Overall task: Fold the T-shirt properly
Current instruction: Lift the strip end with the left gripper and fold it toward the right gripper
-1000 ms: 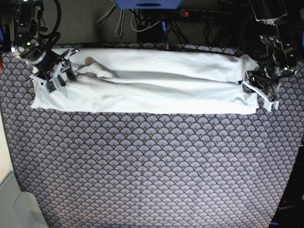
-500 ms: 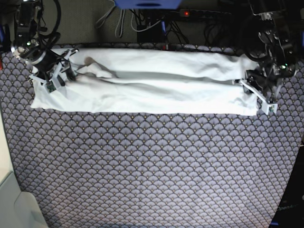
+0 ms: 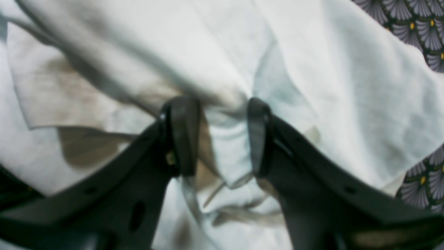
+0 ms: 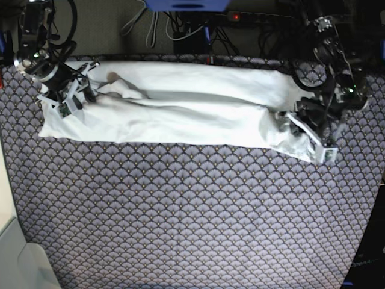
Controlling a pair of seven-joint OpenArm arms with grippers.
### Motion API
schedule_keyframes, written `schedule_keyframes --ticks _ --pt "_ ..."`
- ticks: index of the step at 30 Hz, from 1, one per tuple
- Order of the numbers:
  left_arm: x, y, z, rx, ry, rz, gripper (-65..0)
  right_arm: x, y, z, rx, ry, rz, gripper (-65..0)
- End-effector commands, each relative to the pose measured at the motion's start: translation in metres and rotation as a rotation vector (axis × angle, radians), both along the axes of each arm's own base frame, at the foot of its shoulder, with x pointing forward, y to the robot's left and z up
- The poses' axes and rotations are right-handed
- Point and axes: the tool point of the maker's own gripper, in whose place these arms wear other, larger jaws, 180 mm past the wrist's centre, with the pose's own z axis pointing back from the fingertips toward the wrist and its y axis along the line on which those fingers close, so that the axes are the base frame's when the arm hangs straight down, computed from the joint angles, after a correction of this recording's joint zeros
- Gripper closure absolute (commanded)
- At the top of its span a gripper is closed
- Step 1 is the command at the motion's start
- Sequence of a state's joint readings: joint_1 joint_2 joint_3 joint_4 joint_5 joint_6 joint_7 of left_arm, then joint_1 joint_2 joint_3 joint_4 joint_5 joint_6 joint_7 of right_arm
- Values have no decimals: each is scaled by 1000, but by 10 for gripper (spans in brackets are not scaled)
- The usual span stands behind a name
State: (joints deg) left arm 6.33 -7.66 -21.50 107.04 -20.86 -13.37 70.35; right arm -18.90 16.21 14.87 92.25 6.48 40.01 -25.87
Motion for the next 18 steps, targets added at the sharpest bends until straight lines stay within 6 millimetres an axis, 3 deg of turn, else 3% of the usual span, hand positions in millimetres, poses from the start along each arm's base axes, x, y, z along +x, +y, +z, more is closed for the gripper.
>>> schedule_keyframes --ticks 1,7,12,18 --pt "8 -14 10 -24 -44 -30 -4 3 -3 5 -11 -11 5 -248" --pt "8 -72 4 -156 -11 -30 -4 3 -7 6 -23 -11 10 -248" --pt "8 -124 6 -219 -1 -121 -4 4 -8 6 -24 -12 9 -248" --pt "8 -174 10 -284 8 -213 -4 4 -8 6 -24 -12 9 -248"
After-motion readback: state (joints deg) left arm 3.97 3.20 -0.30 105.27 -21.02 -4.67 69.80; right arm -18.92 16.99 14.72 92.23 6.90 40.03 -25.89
